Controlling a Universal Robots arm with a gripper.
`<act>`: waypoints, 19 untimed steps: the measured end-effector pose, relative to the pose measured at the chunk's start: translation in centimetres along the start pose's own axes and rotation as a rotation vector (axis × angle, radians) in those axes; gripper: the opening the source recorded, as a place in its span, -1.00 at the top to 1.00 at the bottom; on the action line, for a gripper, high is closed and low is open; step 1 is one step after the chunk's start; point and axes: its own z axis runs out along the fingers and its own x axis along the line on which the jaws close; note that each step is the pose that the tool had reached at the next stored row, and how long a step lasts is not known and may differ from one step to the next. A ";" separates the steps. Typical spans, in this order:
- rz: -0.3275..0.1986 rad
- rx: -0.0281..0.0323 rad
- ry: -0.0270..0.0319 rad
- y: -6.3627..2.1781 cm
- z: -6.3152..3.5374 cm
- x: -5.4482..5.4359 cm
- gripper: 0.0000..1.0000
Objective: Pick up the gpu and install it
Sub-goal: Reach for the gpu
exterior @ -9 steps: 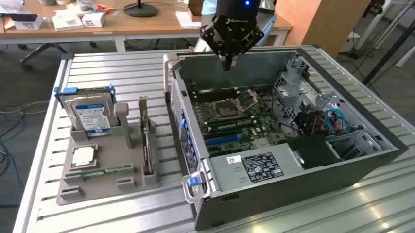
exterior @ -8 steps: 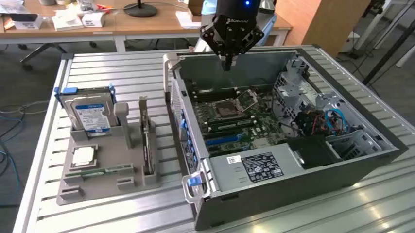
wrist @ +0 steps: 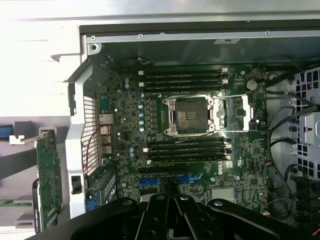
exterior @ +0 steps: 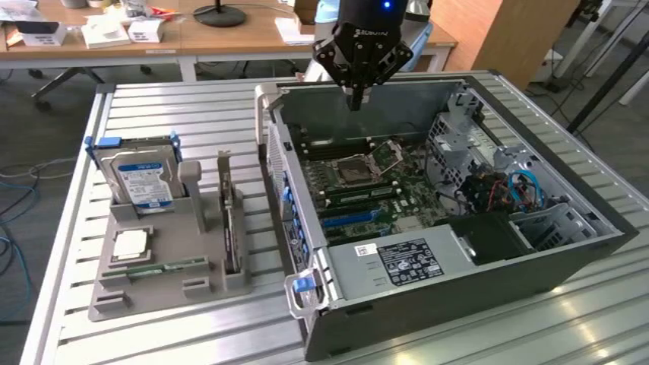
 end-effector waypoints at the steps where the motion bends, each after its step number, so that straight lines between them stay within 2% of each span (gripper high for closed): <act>1: 0.000 0.0000 0.0000 0.00 0.00 0.0 0.80; 8: 0.000 0.0000 0.0000 -0.05 -0.01 0.7 0.80; 15: 0.000 0.0000 0.0000 -0.17 0.02 2.2 0.80; 19: 0.000 0.0001 0.0000 -0.27 0.06 3.5 0.80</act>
